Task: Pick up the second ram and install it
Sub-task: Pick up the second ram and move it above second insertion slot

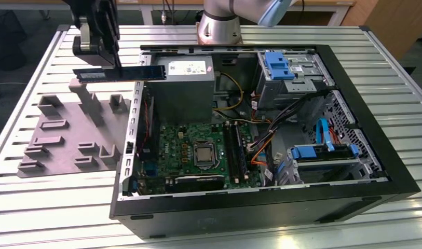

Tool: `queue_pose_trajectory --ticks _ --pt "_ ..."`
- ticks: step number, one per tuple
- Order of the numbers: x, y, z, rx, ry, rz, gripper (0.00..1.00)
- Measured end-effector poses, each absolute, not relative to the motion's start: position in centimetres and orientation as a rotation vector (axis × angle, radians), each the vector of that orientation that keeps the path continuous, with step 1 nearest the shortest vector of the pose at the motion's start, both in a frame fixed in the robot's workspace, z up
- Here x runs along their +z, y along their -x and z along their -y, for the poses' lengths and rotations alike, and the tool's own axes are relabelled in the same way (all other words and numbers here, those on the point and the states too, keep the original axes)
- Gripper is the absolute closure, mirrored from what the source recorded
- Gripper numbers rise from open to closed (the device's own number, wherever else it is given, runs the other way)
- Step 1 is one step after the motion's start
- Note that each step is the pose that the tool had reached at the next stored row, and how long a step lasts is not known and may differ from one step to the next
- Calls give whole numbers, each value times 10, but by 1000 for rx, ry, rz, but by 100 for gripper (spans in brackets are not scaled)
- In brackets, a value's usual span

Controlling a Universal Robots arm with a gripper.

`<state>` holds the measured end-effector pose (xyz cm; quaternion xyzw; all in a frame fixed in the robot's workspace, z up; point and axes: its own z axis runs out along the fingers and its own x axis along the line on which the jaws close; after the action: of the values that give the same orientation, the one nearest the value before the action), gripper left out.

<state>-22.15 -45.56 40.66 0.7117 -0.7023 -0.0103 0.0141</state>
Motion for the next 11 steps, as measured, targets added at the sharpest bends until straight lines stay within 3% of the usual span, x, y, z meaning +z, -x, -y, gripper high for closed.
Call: queue_pose_trajectory --ticks 11 --pt "407 217 456 -32 -2216 2187 86"
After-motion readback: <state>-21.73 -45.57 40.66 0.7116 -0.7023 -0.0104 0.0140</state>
